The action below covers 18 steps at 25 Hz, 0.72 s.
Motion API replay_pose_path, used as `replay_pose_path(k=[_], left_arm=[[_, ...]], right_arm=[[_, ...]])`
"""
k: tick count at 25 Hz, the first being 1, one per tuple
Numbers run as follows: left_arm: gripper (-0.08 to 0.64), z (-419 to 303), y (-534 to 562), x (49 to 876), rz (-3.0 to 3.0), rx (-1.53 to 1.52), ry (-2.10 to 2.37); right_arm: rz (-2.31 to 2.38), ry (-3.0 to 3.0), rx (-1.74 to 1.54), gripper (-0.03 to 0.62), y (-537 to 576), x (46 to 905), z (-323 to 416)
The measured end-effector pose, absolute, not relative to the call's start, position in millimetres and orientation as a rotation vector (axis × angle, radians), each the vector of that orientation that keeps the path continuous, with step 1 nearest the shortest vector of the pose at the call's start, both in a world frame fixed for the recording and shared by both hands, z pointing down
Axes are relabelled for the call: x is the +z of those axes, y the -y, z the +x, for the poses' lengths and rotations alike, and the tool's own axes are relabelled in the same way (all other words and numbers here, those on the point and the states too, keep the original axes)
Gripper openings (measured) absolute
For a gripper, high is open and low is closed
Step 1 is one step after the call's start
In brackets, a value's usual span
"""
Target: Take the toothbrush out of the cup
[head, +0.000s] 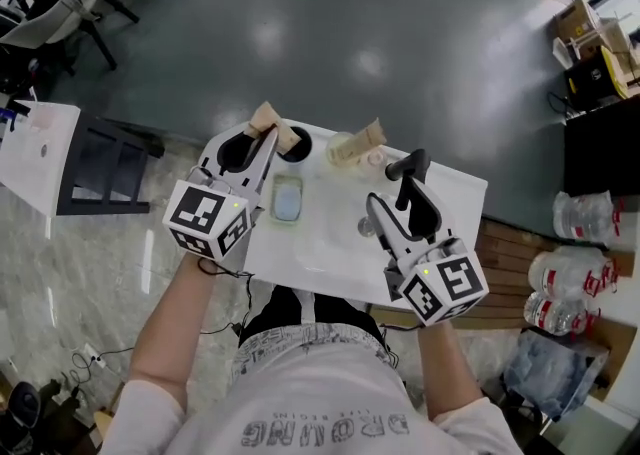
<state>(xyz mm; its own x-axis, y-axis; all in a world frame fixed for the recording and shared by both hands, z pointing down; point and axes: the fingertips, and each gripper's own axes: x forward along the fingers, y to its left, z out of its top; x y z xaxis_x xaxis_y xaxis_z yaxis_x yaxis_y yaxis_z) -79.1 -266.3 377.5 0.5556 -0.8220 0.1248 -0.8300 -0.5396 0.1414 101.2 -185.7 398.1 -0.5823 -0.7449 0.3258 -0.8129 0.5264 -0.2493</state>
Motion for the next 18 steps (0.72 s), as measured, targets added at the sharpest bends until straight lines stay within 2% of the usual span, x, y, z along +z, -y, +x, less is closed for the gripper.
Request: replay_pose_path(k=[18], left_arm=[[0.062, -118.2, 204.6, 321.1, 2.702, 0.018, 1.445]], right_arm=[[1.406, 2.578, 0.503, 0.282, 159.1, 386.4, 82.7]])
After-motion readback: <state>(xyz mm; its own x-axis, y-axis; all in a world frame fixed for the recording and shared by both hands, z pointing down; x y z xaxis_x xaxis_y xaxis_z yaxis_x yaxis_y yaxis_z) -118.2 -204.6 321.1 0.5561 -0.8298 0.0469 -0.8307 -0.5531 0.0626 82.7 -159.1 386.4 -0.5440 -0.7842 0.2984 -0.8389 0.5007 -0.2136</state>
